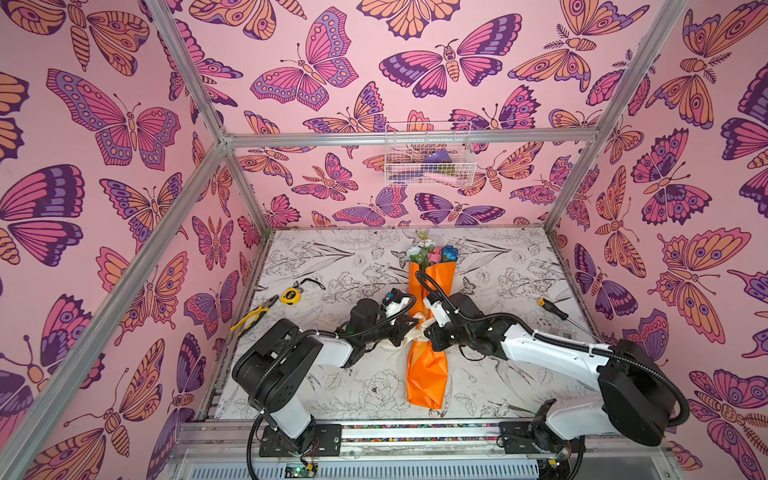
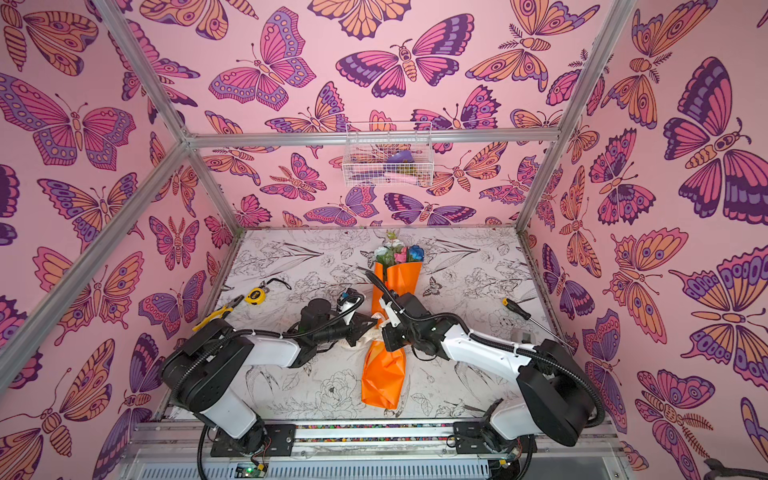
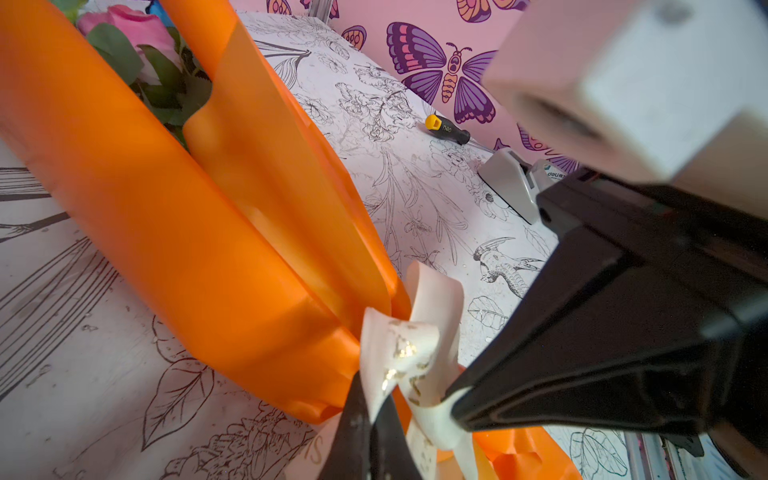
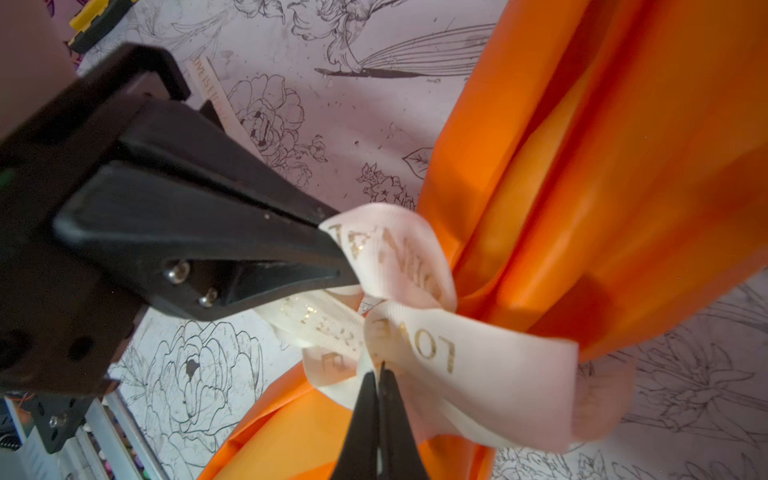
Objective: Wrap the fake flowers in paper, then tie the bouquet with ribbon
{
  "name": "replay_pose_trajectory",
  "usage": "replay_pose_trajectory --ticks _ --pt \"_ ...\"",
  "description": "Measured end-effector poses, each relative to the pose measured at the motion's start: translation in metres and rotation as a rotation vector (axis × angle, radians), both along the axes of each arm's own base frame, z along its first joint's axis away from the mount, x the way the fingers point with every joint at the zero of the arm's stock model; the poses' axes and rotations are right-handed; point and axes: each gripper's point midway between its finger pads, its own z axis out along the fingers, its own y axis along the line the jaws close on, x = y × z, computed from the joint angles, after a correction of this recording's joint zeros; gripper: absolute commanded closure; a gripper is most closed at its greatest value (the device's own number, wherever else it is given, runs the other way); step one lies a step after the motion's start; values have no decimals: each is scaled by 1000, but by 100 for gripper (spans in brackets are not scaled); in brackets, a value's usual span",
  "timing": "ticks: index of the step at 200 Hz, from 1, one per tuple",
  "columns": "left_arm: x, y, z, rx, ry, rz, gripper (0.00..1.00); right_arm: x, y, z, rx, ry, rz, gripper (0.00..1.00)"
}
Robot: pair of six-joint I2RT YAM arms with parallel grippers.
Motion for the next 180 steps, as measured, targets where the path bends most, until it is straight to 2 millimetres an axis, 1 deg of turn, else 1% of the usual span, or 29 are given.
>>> replay_pose_trajectory --ticks 36,55,70,81,95,109,120,138,160,180 --pt "-1 -2 1 -3 -4 -4 99 8 4 7 15 -28 -12 100" --pt "-2 -2 1 -4 -2 -6 100 8 5 7 16 -26 -13 100" --pt "-2 -2 2 -5 -4 -6 100 6 3 9 17 -21 -18 92" --pt "-2 -2 4 -7 -7 -5 100 3 -1 14 18 -17 -28 79" --pt "-1 -2 5 -8 -11 -2 100 -2 -8 27 25 -26 -40 63" --pt "-1 -2 6 -8 -13 1 100 -6 -18 38 32 -42 -65 52" --pt "-1 -1 6 -8 -13 1 100 -9 -28 44 33 -52 -99 44" --pt "-1 -1 6 -7 -13 4 100 -12 -45 42 13 -72 -149 41" --pt "0 -1 5 -4 -12 7 100 -8 -62 26 -38 -61 -204 40" --pt "0 -1 5 -4 -12 7 100 -2 -70 14 -77 -41 -251 39"
